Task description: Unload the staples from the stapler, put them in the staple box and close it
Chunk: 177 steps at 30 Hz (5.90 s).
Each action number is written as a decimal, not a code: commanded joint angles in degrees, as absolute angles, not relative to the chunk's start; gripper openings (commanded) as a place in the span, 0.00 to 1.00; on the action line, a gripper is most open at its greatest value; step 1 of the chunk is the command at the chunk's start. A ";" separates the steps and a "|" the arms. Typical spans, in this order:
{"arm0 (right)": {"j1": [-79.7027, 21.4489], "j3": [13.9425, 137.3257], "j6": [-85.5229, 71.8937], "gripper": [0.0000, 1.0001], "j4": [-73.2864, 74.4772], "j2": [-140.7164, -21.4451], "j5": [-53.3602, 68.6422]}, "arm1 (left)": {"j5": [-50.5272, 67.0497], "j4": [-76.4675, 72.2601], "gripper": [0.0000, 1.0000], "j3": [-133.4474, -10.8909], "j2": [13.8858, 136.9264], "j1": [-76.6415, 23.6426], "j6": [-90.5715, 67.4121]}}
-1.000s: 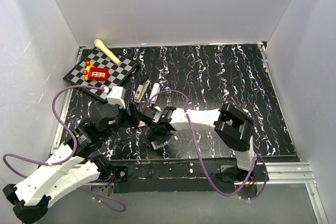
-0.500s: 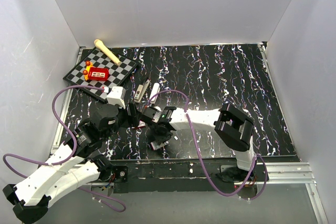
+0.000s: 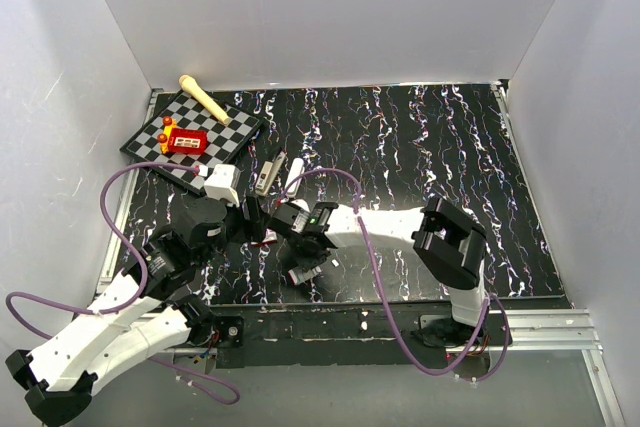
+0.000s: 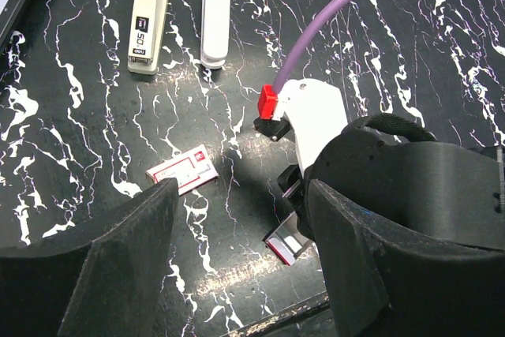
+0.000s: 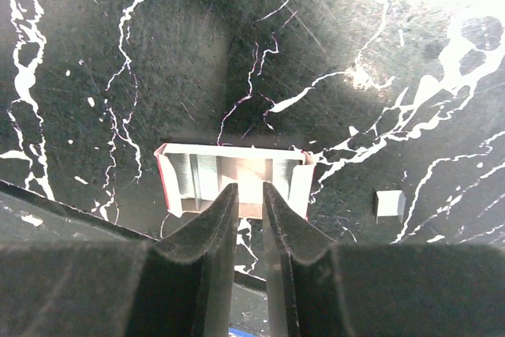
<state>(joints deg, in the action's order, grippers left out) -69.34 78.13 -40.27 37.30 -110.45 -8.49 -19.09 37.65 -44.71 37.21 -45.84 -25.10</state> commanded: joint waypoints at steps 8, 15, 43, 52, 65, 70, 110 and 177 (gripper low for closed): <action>-69.96 77.87 -40.61 0.20 36.65 -101.35 -15.28 | -17.40 37.18 0.67 -44.74 38.06 -45.88 -25.14; -68.29 71.82 -40.95 0.28 38.41 -96.42 -19.78 | -17.49 37.18 0.67 -44.82 38.32 -45.88 -25.05; -62.23 67.85 -38.15 0.49 36.12 -100.45 -8.79 | -16.79 36.91 0.68 -44.91 39.64 -45.09 -24.70; -62.05 71.10 -36.13 0.49 37.97 -104.15 -6.68 | -16.17 36.74 0.68 -44.91 39.99 -44.47 -24.52; -61.96 72.25 -36.12 0.47 39.73 -106.08 -6.42 | -14.68 36.21 0.68 -44.83 40.08 -43.51 -24.34; -61.87 72.25 -36.12 0.46 39.90 -106.08 -6.24 | -14.68 36.30 0.69 -44.82 39.99 -43.42 -24.35; -61.96 72.25 -40.16 0.45 45.35 -106.09 -11.16 | -13.97 36.30 0.69 -44.74 39.81 -42.98 -24.43; -63.11 68.73 -54.67 0.49 43.86 -104.15 -9.06 | -12.22 36.03 0.70 -44.47 39.37 -42.71 -24.52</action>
